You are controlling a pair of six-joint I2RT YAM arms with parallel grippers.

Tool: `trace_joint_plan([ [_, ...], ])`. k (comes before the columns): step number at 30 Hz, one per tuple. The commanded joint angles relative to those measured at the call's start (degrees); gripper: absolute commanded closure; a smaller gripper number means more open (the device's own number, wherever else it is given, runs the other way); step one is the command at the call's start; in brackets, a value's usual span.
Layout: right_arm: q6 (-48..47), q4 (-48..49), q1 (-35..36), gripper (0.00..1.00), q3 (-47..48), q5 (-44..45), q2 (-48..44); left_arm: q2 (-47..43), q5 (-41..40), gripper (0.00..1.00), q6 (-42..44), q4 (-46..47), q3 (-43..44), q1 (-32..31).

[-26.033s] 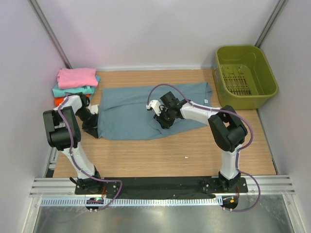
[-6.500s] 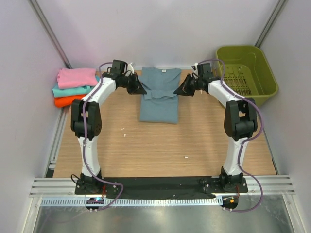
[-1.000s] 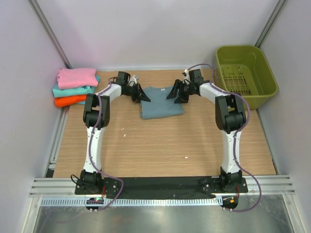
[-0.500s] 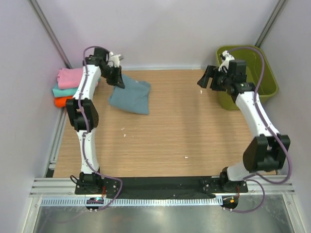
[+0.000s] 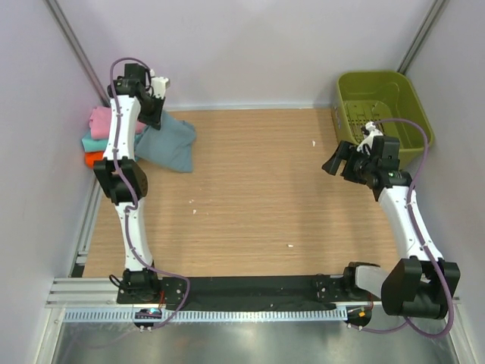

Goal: Fold and stack the t-shirts
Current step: Neatly place the folded tshirt to the corner

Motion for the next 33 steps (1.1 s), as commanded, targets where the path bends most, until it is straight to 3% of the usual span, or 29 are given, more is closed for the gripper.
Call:
trace_joint_plan([
  [1, 3.0, 2.5, -1.7, 0.17, -1.7, -3.4, -3.3, -2.4, -4.7, 1.0, 1.0, 5.7, 4.9, -0.2],
  [19, 6.8, 3.3, -6.3, 0.18, -8.0, -6.3, -7.7, -8.6, -17.0, 1.0, 7.0, 21.4, 10.6, 1.4],
  [33, 7.6, 2.8, -7.9, 0.19, -11.0, -7.1, -10.1, -11.1, -20.6, 1.0, 14.5, 25.9, 7.6, 9.0],
])
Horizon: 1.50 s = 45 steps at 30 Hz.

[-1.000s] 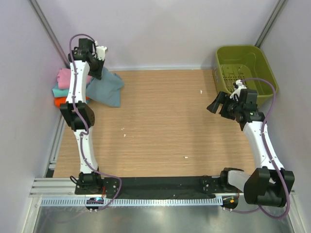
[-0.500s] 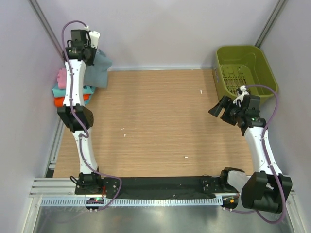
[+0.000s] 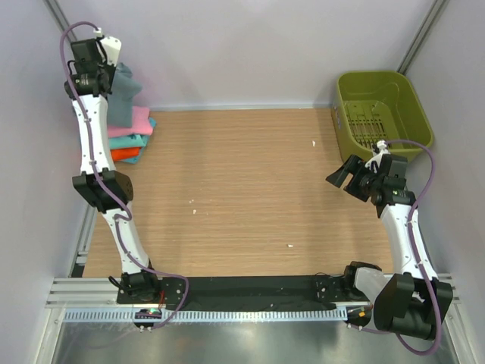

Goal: Fold and stack the t-shirts
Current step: Neatly place the folded tshirt to the corner

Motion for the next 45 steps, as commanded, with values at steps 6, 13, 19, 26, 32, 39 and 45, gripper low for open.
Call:
trace_joint_plan([
  [6, 1.8, 1.5, -1.5, 0.19, -1.6, -1.5, -2.8, 1.0, -18.1, 0.38, 11.1, 15.5, -4.4, 0.6],
  [13, 1.6, 0.0, -3.0, 0.19, -3.5, -2.4, -5.1, -3.5, -37.3, 0.0, 5.0, 29.5, -9.3, -6.9],
  [19, 1.8, -1.5, -4.1, 0.19, -5.7, -2.7, -7.6, -18.8, -35.6, 0.0, 6.9, 38.1, -31.5, -21.1],
  [26, 0.7, -2.9, -4.4, 0.19, -3.7, -2.8, -7.9, -20.0, -35.1, 0.0, 7.9, 27.9, -42.8, -25.2],
  [32, 0.5, -4.1, -4.4, 0.19, -2.9, -2.8, -6.9, -10.3, -55.2, 0.13, 8.7, 21.5, -36.1, -27.1],
  [39, -0.6, -5.2, -4.4, 0.19, 0.5, -3.5, -1.7, -1.3, -56.5, 0.27, 7.4, 22.9, -35.4, -26.0],
  [45, -3.0, -7.5, -4.5, 0.19, 6.5, -3.4, 3.6, 7.1, -57.4, 0.4, 7.1, 22.1, -26.4, -23.0],
])
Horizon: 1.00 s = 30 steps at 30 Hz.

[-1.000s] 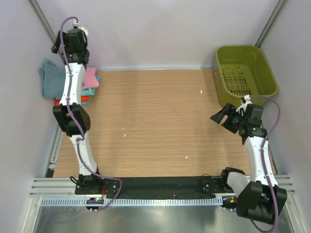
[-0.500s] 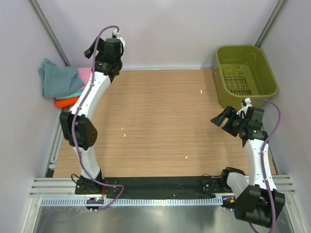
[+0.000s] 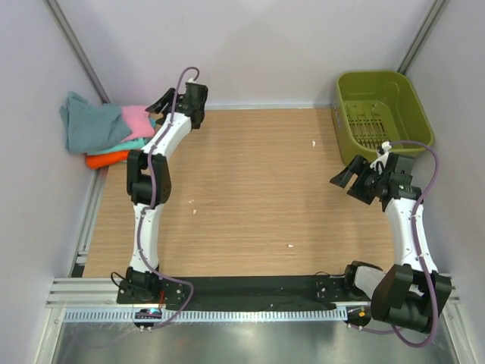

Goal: Fold and stack the t-shirts
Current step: Neatly place the folded tshirt to the corner

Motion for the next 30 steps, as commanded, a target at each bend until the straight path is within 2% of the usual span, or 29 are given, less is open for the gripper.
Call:
trace_joint_plan([
  [1, -2.4, -1.0, -0.3, 0.19, 4.9, -0.5, 1.8, 1.7, -3.1, 0.4, -0.7, 0.3, 5.5, 2.5],
  [14, -1.3, 1.0, -2.5, 0.19, 2.1, 0.2, 3.4, 4.0, -0.5, 0.44, -0.1, 0.6, 5.8, 11.6],
  [17, -1.2, 1.2, -3.1, 0.19, 3.2, 0.3, 5.0, 5.0, -0.4, 0.44, 2.3, 3.4, 4.6, 11.8],
  [24, -1.9, 1.9, -3.3, 0.19, 6.7, 0.8, 8.3, 6.6, 0.5, 0.44, 1.9, 3.6, 4.6, 11.7],
  [30, -1.9, 2.8, -3.6, 0.19, 5.8, 1.0, 8.6, 7.8, 1.2, 0.44, 2.3, 3.5, 4.8, 11.8],
])
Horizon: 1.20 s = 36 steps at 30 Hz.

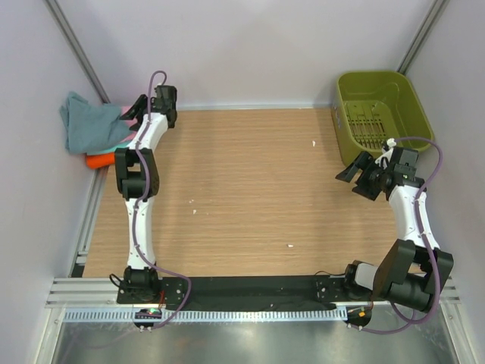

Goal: Fold and stack the t-shirts
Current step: Neatly place the folded tshirt to the corner

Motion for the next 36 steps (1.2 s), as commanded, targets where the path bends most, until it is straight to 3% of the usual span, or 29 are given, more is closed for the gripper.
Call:
trace_joint_plan([
  [1, -0.6, 2.2, -0.5, 0.19, 1.4, 0.7, -0.2, 0.9, 0.8, 0.44, 0.9, 2.0, 0.7, 0.2],
  [22, 0.1, 4.7, -1.4, 0.19, 0.2, 0.7, 1.5, 5.6, 0.3, 0.45, 1.8, 1.7, 3.6, -0.2],
  [25, -0.1, 4.9, -1.5, 0.19, 0.4, 0.8, 1.8, 6.5, 0.1, 0.65, 1.9, 1.7, 5.0, 0.1],
  [26, -0.2, 5.0, -1.4, 0.19, 0.5, 0.8, 1.9, 6.9, -0.1, 0.76, 1.7, 1.7, 6.0, 0.3],
  [33, -0.4, 4.9, -1.5, 0.19, -0.4, 1.0, 1.3, 8.4, -0.8, 0.8, 1.7, 1.1, 6.7, 0.8],
  [35, -0.4, 4.9, -1.6, 0.19, -0.7, 1.0, 1.0, 8.0, -0.7, 0.86, 1.4, 1.1, 6.4, 0.9],
  [36, -0.3, 5.0, -1.6, 0.19, -1.0, 0.9, 0.8, 7.9, -0.8, 0.95, 1.2, 1.0, 6.2, 0.8],
])
